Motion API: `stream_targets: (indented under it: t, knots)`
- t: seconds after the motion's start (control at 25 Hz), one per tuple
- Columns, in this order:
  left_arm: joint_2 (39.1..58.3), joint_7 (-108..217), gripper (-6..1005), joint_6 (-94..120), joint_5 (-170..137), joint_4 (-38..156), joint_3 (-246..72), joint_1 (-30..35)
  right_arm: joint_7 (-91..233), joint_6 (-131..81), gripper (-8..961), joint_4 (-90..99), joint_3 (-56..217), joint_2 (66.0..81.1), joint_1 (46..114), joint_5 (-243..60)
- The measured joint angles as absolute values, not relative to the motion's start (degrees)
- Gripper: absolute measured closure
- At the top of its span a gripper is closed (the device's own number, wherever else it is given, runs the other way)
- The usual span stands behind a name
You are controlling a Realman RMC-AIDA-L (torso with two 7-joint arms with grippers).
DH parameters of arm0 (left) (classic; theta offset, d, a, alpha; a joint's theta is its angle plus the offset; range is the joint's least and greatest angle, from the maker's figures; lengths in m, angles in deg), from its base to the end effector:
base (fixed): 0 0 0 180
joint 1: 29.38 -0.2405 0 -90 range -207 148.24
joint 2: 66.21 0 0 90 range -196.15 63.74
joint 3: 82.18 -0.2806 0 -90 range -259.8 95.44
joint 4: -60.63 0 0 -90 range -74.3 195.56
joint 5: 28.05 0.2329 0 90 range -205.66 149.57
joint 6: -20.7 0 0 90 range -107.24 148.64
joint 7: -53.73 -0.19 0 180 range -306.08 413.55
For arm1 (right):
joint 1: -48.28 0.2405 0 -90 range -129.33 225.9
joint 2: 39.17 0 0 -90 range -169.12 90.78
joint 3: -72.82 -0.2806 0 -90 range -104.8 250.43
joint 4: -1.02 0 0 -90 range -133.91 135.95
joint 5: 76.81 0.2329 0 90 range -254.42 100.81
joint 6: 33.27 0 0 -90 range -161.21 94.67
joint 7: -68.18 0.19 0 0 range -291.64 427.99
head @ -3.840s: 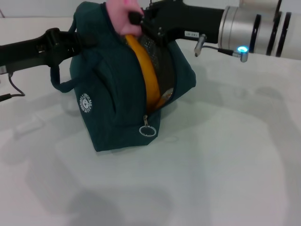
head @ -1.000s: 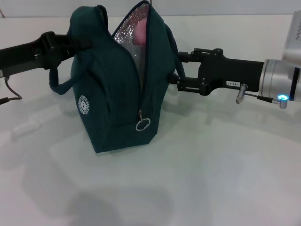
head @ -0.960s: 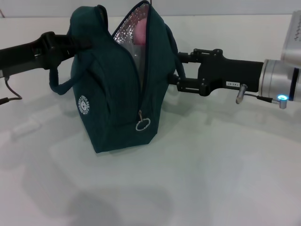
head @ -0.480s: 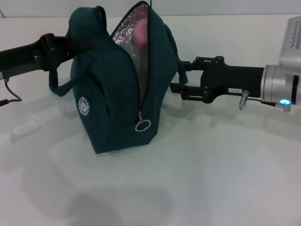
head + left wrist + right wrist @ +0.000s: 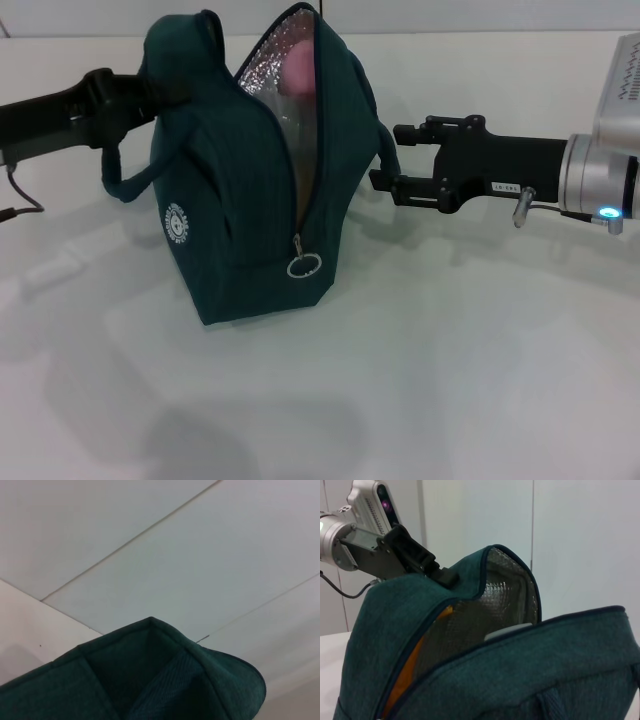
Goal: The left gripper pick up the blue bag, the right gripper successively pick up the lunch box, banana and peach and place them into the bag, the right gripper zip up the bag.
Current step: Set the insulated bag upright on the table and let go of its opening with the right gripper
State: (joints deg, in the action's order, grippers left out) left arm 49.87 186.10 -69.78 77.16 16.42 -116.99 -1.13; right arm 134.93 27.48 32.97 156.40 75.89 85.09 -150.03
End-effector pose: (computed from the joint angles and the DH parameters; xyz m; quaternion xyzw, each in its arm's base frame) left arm -0.2749 0.4000 0.0276 -0.7328 -0.5664 -0.3697 0.0744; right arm 0.2027 0.4382 -0.1060 -0.9503 0.0930 0.2275 0.1913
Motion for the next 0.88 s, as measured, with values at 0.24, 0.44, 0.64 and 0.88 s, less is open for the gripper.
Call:
stream_targets:
  t: [0.24,0.44,0.64,0.88]
  knots:
    - [49.83,186.10,940,-69.59,77.16,16.42,-116.99,-1.17,134.92,26.93,298,33.04,156.40,75.87,84.94,-150.02]
    - [49.81,186.10,940,-69.56,77.16,16.42,-116.99,-1.02,134.65,26.01,301,33.32,156.40,75.89,84.93,-150.02]
    - [49.80,186.10,940,-69.56,77.16,16.42,-116.99,-1.00,134.60,25.84,304,33.81,156.51,76.08,85.37,-150.81]
    - [49.88,186.09,940,-69.56,77.15,16.42,-116.99,-1.10,134.50,26.34,333,36.09,156.63,76.24,84.80,-151.57]
